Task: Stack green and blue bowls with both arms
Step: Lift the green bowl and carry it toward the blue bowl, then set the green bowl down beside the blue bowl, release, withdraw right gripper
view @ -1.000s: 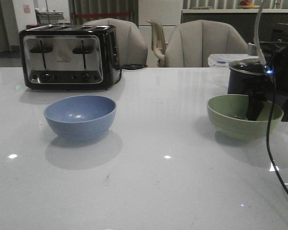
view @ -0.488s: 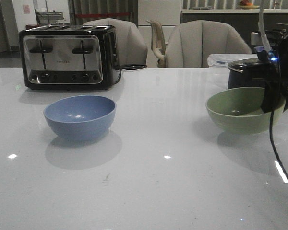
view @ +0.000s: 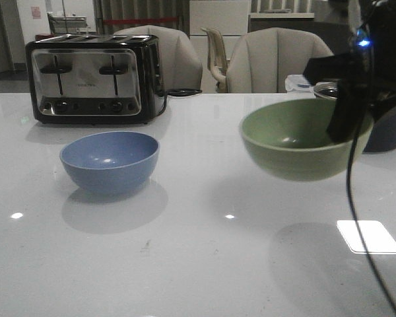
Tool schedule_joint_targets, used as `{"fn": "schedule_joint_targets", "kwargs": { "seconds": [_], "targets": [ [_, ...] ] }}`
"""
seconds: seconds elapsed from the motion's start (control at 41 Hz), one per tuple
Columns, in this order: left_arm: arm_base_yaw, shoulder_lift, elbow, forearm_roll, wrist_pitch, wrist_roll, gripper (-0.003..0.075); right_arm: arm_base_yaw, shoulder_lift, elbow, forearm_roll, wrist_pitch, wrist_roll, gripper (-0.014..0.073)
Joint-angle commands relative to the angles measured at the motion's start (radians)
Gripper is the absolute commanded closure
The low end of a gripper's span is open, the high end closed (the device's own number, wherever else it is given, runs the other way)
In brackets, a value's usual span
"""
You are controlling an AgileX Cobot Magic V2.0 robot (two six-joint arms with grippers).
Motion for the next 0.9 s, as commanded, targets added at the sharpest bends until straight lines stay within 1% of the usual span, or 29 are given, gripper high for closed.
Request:
{"fn": "schedule_joint_targets", "kwargs": {
  "seconds": [0.0, 0.073, 0.195, 0.366, 0.439, 0.561, 0.61, 0.659, 0.78, 0.878],
  "targets": [
    [-0.002, 0.009, -0.029, -0.006, -0.075, -0.011, 0.0155, 0.064, -0.038, 0.046, 0.088, -0.137, -0.011, 0.0480],
    [-0.002, 0.009, -0.029, -0.007, -0.075, -0.011, 0.0155, 0.105, -0.022, 0.077, 0.119, -0.194, -0.011, 0.0480],
    [-0.002, 0.009, -0.029, -0.007, -0.075, -0.011, 0.0155, 0.164, 0.024, 0.078, 0.124, -0.228, -0.011, 0.0477],
    [-0.002, 0.009, -0.029, -0.007, -0.075, -0.011, 0.0155, 0.206, 0.083, 0.078, 0.123, -0.284, -0.011, 0.0464],
    [-0.002, 0.009, -0.029, -0.007, -0.075, -0.011, 0.0155, 0.206, 0.100, 0.078, 0.123, -0.299, -0.011, 0.0403],
    [-0.002, 0.009, -0.029, -0.007, -0.075, -0.011, 0.0155, 0.206, 0.107, 0.078, 0.123, -0.310, -0.011, 0.0222],
    [-0.002, 0.009, -0.029, -0.007, -0.075, -0.011, 0.0155, 0.206, 0.102, 0.076, 0.123, -0.311, -0.011, 0.0160],
    [-0.002, 0.009, -0.029, -0.007, -0.075, -0.011, 0.0155, 0.206, 0.092, 0.075, 0.122, -0.313, -0.012, 0.0124],
    [-0.002, 0.009, -0.029, -0.007, -0.079, -0.011, 0.0155, 0.206, 0.037, 0.076, 0.092, -0.309, -0.012, 0.0120],
    [-0.002, 0.009, -0.029, -0.007, -0.079, -0.011, 0.0155, 0.206, -0.044, 0.076, 0.058, -0.283, -0.012, 0.0120]
  ]
}}
